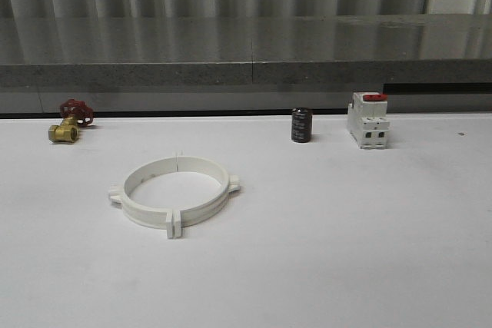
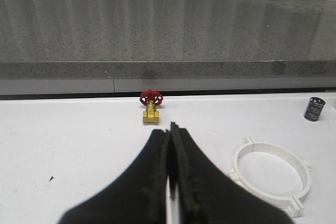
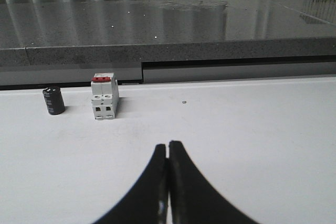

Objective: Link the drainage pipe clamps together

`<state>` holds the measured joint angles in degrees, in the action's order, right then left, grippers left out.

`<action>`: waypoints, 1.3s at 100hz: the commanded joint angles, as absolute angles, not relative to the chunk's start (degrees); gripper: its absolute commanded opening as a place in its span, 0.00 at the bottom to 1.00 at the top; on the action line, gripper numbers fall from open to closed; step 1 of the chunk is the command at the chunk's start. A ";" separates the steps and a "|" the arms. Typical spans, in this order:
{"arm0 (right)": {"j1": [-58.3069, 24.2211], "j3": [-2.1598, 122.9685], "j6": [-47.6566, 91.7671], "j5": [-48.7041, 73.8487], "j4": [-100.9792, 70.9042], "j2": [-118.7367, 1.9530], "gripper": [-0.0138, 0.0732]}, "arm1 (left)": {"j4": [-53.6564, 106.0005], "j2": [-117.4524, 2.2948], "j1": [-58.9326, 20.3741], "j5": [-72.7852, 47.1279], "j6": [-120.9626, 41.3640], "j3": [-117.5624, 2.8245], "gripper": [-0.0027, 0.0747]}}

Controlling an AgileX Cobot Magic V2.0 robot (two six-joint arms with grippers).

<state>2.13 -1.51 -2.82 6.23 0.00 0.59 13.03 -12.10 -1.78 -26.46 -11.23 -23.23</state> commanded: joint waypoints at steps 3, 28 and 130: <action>2.52 -0.60 -2.64 2.14 0.00 1.70 0.08 | 13.76 -12.76 -1.67 -22.21 -10.83 -24.57 0.01; 2.52 -0.60 -2.64 2.14 0.00 1.70 0.08 | 4.74 -10.98 -1.67 -14.70 -9.89 -17.80 0.01; 2.52 -0.60 -2.64 2.19 0.00 1.53 0.08 | -1.35 1.79 -1.67 -4.49 0.56 2.54 0.01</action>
